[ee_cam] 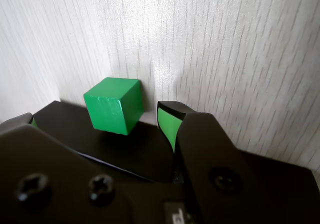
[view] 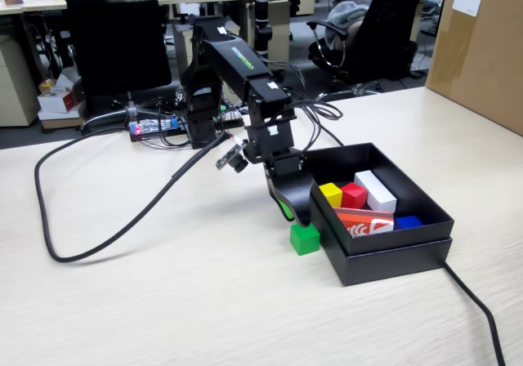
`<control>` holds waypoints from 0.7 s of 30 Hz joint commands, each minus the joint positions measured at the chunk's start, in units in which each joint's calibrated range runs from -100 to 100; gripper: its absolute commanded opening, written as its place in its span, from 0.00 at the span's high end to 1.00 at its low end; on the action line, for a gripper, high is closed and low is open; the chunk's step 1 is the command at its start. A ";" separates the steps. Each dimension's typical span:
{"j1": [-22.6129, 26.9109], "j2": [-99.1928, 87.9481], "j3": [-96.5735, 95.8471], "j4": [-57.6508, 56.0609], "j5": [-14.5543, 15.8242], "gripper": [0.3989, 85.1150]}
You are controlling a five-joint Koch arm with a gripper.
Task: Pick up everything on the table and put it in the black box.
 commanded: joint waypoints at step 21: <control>0.98 5.75 5.87 3.29 -0.73 0.45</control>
